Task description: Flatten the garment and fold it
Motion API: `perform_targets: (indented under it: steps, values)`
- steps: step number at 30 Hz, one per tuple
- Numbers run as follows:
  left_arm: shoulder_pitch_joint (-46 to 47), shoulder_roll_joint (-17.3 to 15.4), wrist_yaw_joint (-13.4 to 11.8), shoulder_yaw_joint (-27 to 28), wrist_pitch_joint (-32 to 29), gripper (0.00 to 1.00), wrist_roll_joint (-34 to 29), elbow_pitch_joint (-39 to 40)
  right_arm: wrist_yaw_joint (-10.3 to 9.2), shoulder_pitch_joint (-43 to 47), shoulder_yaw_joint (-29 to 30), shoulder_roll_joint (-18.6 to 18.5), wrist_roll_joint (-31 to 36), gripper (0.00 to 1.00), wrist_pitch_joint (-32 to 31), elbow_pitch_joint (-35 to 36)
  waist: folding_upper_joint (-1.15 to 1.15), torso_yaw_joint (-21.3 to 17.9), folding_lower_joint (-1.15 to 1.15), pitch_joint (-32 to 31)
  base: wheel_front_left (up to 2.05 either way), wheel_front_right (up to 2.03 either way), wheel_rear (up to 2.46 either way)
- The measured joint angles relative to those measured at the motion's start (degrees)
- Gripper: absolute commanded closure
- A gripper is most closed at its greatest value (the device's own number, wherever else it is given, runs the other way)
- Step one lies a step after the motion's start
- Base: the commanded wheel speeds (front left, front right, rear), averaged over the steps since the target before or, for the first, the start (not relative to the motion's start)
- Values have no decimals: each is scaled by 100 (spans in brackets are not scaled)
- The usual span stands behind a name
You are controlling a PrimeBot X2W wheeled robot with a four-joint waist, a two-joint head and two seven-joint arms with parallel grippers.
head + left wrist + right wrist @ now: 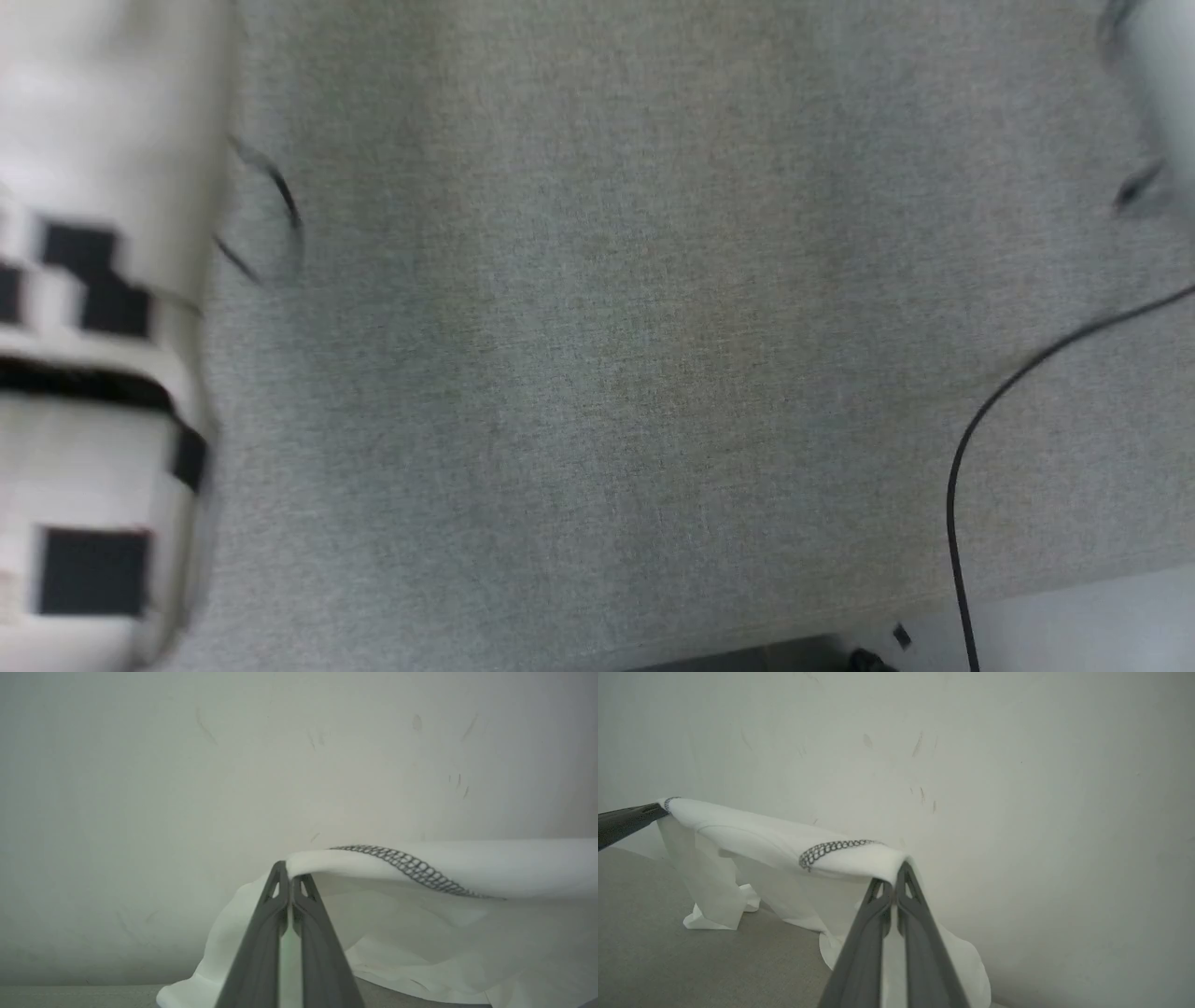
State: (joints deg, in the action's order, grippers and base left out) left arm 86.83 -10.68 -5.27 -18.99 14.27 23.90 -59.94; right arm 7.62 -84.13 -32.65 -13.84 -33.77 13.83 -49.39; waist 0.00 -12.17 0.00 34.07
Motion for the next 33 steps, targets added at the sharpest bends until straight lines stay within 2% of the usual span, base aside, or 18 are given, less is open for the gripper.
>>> perform_targets:
  steps: [3,9,15,20,24,27,33]
  values:
    - [-870,123,62,89,40,100,96,146,0,744,-285,-53,-227,100,13,56,0,54,0,-245,0,0,0]
    - [-3038,189,58,345,41,100,103,1295,-1,2399,-772,-238,-535,100,32,431,0,183,-1,-969,0,0,0]
    - [-5066,260,-75,524,41,100,54,2527,0,3680,-720,-530,-523,100,40,1120,0,289,-3,-1759,0,0,0]
    - [-6279,226,-205,500,36,100,-22,3426,1,4745,-305,-778,-255,100,-7,1946,0,355,-3,-2345,0,0,0]
    - [-7042,103,-425,377,-199,100,-122,4180,1,5769,223,-851,114,100,-294,2818,0,403,-2,-2736,0,0,0]
    - [-7659,9,-627,312,-421,100,-200,4731,1,6686,688,-777,425,100,-666,3505,0,429,-2,-2986,0,0,0]
    - [-8892,-132,-966,224,-824,100,-224,5687,1,8463,1562,-276,1001,100,-1457,4805,0,449,-1,-3345,0,0,0]
